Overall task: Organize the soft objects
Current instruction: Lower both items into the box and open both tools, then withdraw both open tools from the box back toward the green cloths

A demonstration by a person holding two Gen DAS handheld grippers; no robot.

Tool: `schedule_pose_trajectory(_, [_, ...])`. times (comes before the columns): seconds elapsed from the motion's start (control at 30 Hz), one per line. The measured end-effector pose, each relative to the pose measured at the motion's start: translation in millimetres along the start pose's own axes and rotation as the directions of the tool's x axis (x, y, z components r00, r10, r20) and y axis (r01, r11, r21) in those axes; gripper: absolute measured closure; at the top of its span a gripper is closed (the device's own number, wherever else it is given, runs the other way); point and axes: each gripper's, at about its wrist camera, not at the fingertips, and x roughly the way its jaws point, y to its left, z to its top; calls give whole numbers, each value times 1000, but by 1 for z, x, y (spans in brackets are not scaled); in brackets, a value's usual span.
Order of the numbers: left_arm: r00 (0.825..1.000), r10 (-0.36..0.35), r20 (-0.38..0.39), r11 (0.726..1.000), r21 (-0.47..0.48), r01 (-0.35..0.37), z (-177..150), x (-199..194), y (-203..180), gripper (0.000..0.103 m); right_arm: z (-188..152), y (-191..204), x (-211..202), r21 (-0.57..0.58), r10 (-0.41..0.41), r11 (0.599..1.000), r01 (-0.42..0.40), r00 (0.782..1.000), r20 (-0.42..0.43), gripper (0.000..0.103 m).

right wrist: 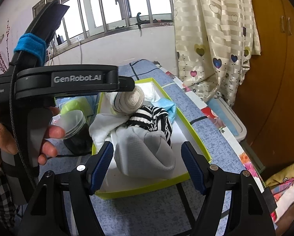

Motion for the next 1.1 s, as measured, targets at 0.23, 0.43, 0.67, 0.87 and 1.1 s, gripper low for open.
schedule_pose_trajectory(0.23, [1000, 23, 14, 1000, 6, -23, -8, -21, 4, 23, 3, 3, -6, 7, -19, 1000, 19, 1000, 18, 31])
schedule_pose_trajectory(0.43, [998, 52, 44, 999, -4, -52, -18, -47, 11, 23, 3, 10, -16, 10, -29, 1000, 29, 999, 38, 30])
schedule_pose_trajectory(0.67, [994, 89, 65, 996, -7, -88, -37, -72, 20, 23, 0, 17, -25, 24, -29, 999, 28, 998, 57, 26])
schedule_pose_trajectory(0.87, [989, 119, 92, 993, -31, -116, -57, -96, 32, 23, -3, 29, -30, 10, -17, 1000, 16, 998, 67, 26])
schedule_pose_trajectory(1.1, [978, 175, 114, 984, -54, -170, -83, -122, 46, 23, -9, 52, -35, -17, 21, 1000, -20, 997, 75, 26])
